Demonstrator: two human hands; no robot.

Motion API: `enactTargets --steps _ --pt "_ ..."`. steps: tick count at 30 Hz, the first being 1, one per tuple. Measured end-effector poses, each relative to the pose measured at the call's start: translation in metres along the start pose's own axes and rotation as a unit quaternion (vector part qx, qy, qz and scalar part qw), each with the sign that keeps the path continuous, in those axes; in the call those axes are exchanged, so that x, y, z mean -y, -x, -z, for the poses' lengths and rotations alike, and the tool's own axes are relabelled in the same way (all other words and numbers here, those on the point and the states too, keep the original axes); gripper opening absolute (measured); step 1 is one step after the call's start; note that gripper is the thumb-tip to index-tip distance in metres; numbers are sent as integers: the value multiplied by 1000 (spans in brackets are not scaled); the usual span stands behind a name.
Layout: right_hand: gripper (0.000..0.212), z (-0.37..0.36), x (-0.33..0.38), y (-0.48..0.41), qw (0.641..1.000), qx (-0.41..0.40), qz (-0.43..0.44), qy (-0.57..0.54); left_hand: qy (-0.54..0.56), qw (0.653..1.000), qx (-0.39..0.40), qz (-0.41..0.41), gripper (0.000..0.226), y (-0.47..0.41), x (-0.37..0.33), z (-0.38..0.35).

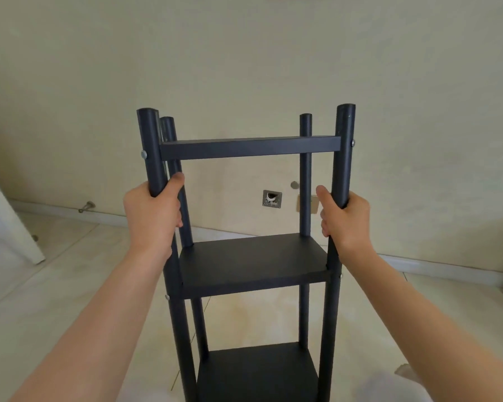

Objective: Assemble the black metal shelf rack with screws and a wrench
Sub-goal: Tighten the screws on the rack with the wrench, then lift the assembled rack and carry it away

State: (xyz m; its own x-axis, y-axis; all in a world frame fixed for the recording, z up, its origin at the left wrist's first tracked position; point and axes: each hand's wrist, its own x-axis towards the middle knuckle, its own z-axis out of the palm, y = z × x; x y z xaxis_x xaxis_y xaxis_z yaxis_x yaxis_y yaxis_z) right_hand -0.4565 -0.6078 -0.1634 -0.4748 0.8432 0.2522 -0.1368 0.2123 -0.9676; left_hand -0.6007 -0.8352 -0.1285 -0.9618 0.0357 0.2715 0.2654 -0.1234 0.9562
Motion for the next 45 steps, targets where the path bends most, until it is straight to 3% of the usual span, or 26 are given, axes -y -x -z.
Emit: enactTargets --steps 11,20,26,34,41,45 --pt "54 -83 -19 -100 997 32 63 29 -6 995 -95 13 32 -88 47 -28" --pt "40 -156 -30 -177 994 81 28 65 -82 983 -155 59 33 -189 79 -49" --pt "36 -210 37 -205 986 125 -25 105 -129 970 -160 128 34 -238 28 -28" --pt "33 -264 154 -195 964 186 -124 146 -201 943 -145 221 36 -284 -94 26" --pt "5 -294 276 -180 927 260 -185 197 -261 904 -139 309 26 -297 -214 78" --pt "9 -305 323 -159 905 299 -212 216 -267 880 -145 366 21 -292 -270 105"
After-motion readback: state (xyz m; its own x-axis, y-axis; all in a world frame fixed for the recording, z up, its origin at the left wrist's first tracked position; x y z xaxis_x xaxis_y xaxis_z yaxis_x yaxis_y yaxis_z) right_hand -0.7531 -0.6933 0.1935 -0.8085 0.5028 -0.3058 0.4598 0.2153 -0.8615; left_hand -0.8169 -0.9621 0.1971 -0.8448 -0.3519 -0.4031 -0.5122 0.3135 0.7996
